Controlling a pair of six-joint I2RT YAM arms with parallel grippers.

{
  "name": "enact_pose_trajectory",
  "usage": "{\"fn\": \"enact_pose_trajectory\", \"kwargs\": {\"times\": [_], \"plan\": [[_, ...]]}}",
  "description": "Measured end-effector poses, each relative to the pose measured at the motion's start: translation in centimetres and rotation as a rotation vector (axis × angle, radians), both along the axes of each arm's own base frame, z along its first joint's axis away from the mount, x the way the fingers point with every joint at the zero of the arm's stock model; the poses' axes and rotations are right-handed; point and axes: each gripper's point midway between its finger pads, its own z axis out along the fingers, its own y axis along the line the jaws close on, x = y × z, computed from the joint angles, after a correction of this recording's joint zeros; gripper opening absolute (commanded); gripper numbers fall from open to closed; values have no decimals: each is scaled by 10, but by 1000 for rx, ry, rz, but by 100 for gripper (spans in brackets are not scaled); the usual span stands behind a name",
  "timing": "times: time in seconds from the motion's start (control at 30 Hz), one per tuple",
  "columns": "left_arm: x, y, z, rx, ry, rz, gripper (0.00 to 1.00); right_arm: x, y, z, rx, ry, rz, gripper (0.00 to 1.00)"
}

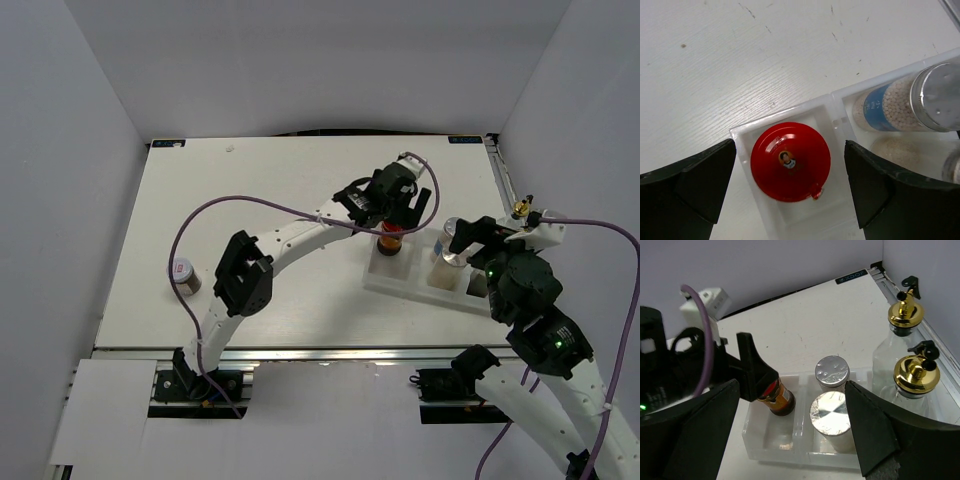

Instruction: Organize the condiment bottles

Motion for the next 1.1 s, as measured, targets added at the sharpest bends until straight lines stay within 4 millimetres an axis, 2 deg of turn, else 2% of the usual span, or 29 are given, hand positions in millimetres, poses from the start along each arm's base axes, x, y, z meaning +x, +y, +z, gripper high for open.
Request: {"fn": "enact_pose_trajectory", "kwargs": {"times": [0.1, 0.23, 0.3, 0.33, 0.37, 0.43, 0.5, 0.53, 0.57, 0.7, 0.77, 0.8, 0.87, 1.0, 1.1], "plan": [[-4, 13, 29, -13, -28, 17, 98, 4, 12, -3, -25, 7, 57, 89], [-14, 57, 92, -49, -90, 106, 98, 17, 32, -8, -57, 27, 129, 89], [-18, 96, 123, -91, -110, 188, 98, 24, 42, -10, -68, 32, 159, 89], [-18, 123, 134, -121, -114, 250, 98, 28, 48, -10, -68, 29, 176, 89], [-16, 155, 142, -144, -118, 321, 98, 32, 54, -11, -66, 26, 192, 89], [-13, 236, 147, -184, -124, 514, 98, 40, 65, -16, -73, 38, 221, 90], [-17, 324, 133, -187, -126, 750, 98, 49, 75, -22, -85, 56, 245, 90], [-26, 363, 123, -173, -122, 860, 98, 52, 80, -25, -91, 64, 254, 89], [-37, 394, 110, -159, -113, 947, 98, 57, 85, -30, -99, 77, 266, 89], [-81, 487, 47, -52, -8, 1221, 98, 64, 98, -48, -111, 105, 308, 89], [-95, 522, 18, -14, 55, 1342, 98, 64, 101, -48, -106, 97, 324, 89], [-102, 534, 5, -1, 87, 1385, 98, 64, 103, -47, -104, 90, 331, 89], [-110, 539, -10, 16, 133, 1407, 98, 66, 106, -43, -97, 73, 343, 89], [-110, 541, -19, 27, 164, 1420, 98, 69, 110, -42, -95, 65, 351, 89], [-110, 553, -32, 37, 202, 1468, 98, 69, 110, -44, -100, 68, 355, 89]]}}
